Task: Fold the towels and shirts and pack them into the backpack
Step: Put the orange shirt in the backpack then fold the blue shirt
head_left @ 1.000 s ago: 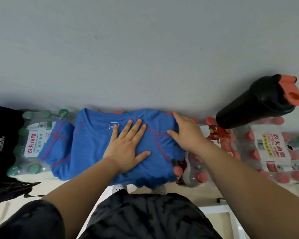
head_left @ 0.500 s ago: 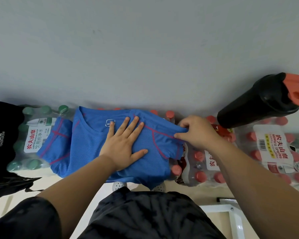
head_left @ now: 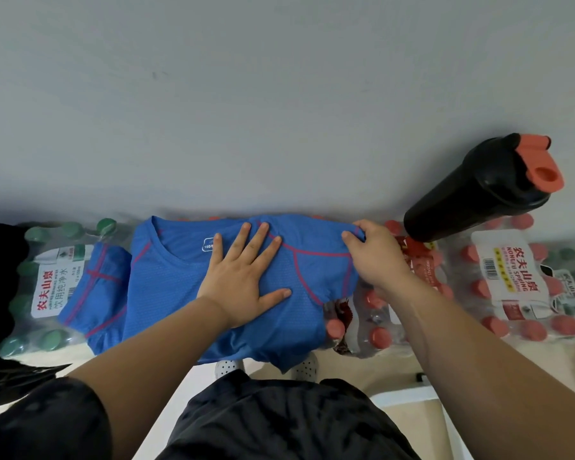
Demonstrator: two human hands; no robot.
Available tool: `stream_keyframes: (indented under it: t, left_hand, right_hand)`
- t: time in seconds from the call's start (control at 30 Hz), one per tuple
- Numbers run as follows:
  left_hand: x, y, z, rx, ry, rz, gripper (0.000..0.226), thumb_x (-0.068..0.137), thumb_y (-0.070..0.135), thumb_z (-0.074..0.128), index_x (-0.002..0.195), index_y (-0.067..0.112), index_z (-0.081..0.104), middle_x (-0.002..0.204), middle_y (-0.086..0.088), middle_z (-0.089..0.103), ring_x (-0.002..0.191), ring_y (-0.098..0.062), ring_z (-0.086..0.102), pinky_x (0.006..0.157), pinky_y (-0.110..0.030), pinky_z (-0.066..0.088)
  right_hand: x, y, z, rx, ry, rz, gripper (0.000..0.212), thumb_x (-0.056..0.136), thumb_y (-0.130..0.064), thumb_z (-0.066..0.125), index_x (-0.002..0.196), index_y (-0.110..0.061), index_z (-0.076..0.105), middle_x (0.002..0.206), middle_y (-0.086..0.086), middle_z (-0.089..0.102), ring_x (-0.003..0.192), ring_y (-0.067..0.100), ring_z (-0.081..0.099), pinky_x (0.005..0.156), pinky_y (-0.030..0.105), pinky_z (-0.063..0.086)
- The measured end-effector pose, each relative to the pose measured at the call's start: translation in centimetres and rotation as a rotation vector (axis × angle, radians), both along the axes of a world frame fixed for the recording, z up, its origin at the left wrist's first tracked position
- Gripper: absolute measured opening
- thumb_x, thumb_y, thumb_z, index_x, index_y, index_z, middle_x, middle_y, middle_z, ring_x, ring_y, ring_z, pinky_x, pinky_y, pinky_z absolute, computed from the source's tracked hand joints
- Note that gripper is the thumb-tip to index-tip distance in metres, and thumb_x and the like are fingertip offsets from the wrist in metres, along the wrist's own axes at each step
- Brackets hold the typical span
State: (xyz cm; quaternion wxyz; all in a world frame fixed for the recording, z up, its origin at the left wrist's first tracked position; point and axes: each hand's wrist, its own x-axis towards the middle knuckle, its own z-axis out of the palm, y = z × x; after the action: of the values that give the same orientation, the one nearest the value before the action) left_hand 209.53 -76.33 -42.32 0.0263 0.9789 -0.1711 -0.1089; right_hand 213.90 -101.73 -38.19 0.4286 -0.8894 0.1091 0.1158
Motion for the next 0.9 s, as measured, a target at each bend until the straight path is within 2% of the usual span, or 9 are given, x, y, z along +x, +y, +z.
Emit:
stream_keyframes:
  t: [0.13,0.27,0.37,0.47,0.53,0.67,0.77,0.8,0.9]
  left_hand:
    - [0.6,-1.7,0.3,0.04,0.034,-0.022,0.098,0.08,0.09,0.011,0.158,0.035,-0.012,0.166,0.005,-0.02,0.152,-0.025,-0.021,0.118,-0.064,-0.009]
    - [0.9,-2.2,0.8,0.029,0.041,-0.028,0.097,0.081,0.09,0.01,0.157,0.035,-0.014,0.166,0.004,-0.02,0.152,-0.025,-0.022,0.118,-0.063,-0.01]
    - [0.1,-1.5,1.0,-0.003,0.023,0.006,0.093,0.084,0.086,0.011,0.158,0.033,-0.013,0.166,0.004,-0.021,0.152,-0.025,-0.021,0.12,-0.061,-0.008]
    - [-1.2,-0.2,0.5,-0.02,0.035,0.039,0.096,0.085,0.085,0.012,0.159,0.029,-0.01,0.165,0.005,-0.022,0.152,-0.024,-0.019,0.12,-0.061,-0.007]
    - [-1.7,0.2,0.1,-0.04,0.036,0.067,0.098,0.084,0.086,0.015,0.159,0.028,-0.009,0.165,0.006,-0.022,0.153,-0.024,-0.018,0.12,-0.061,-0.007]
    - [-1.6,0.0,0.0,-0.025,0.046,0.069,0.102,0.081,0.081,0.017,0.159,0.022,-0.011,0.163,0.004,-0.027,0.151,-0.022,-0.024,0.12,-0.061,-0.006]
    - [-1.6,0.4,0.1,-0.057,0.057,0.072,0.104,0.075,0.077,0.028,0.159,0.016,0.017,0.165,0.001,-0.024,0.151,-0.021,-0.025,0.12,-0.061,-0.004]
    - [-1.8,0.8,0.1,-0.093,0.061,0.09,0.107,0.073,0.078,0.032,0.158,0.015,0.018,0.165,0.001,-0.022,0.151,-0.021,-0.025,0.121,-0.06,-0.005]
    - [-2.2,2.3,0.1,-0.193,0.073,0.131,0.123,0.07,0.083,0.041,0.159,0.014,-0.007,0.165,0.002,-0.023,0.151,-0.018,-0.023,0.121,-0.055,-0.011]
  right_hand:
    - [-0.3,-0.9,0.0,-0.076,-0.007,0.022,0.02,0.103,-0.021,0.047,0.104,-0.011,0.065,0.093,0.006,0.066,0.083,0.022,0.063,0.073,0.037,0.053]
    - [-0.3,-0.2,0.3,-0.037,-0.015,-0.005,0.02,0.102,-0.017,0.046,0.086,-0.01,0.058,0.077,0.005,0.059,0.067,0.019,0.054,0.058,0.034,0.041]
    - [-0.3,0.6,0.6,-0.013,-0.026,-0.001,0.025,0.1,-0.014,0.046,0.076,-0.01,0.052,0.069,0.005,0.054,0.062,0.018,0.048,0.056,0.034,0.035]
    - [-0.5,2.2,0.9,0.027,-0.03,0.006,0.023,0.099,-0.016,0.046,0.086,-0.006,0.062,0.077,0.013,0.064,0.068,0.023,0.057,0.062,0.04,0.046]
    - [-0.9,4.1,1.4,0.059,-0.035,0.011,0.021,0.099,-0.018,0.046,0.094,-0.012,0.066,0.081,0.007,0.067,0.072,0.022,0.062,0.07,0.039,0.052]
    - [-2.1,8.7,1.9,0.215,0.02,0.111,0.03,0.102,-0.029,0.049,0.129,-0.02,0.06,0.088,0.006,0.07,0.078,0.028,0.07,0.08,0.047,0.06]
    - [-3.0,9.7,1.0,-0.151,-0.095,0.427,0.053,0.102,-0.043,0.047,0.149,-0.017,0.043,0.112,0.003,0.064,0.107,0.02,0.058,0.098,0.035,0.045]
    - [-3.3,9.5,0.4,-0.27,-0.152,0.516,0.056,0.103,-0.045,0.042,0.151,-0.017,0.039,0.119,0.002,0.06,0.112,0.02,0.053,0.101,0.036,0.042]
    - [-4.4,8.4,-1.2,-0.586,-0.283,0.661,0.056,0.101,-0.047,0.032,0.148,-0.02,0.046,0.136,-0.003,0.05,0.125,0.023,0.046,0.106,0.043,0.035]
